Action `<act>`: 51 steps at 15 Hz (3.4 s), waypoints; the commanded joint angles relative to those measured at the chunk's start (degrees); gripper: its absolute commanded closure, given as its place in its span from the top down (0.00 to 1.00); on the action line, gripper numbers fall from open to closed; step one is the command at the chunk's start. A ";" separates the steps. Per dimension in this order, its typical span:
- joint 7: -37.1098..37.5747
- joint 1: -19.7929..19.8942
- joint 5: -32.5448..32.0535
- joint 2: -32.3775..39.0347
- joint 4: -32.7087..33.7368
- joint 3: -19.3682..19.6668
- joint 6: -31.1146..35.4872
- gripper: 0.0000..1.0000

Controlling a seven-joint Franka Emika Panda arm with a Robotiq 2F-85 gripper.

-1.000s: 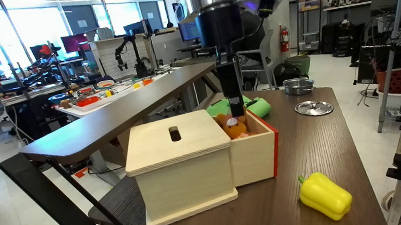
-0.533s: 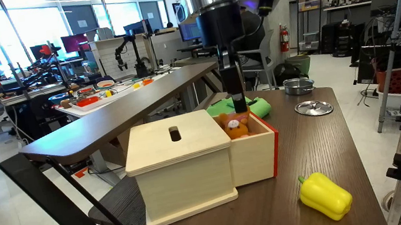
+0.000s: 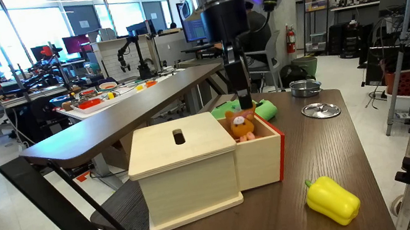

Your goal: Remove the toy from the drawer and put it on the table

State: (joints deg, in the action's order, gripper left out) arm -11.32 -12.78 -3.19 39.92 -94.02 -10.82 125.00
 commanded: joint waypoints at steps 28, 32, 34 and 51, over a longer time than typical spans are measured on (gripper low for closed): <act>6.75 9.07 1.15 -9.62 -23.49 6.76 9.42 0.01; 8.20 8.67 0.58 -7.06 -22.51 7.31 11.37 0.01; 8.74 8.58 0.50 -6.09 -21.97 7.44 12.27 0.01; 11.73 8.49 0.95 -12.38 -24.34 7.55 21.70 0.93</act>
State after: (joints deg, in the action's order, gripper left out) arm -0.16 -4.11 -2.91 33.76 -113.93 -2.95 141.81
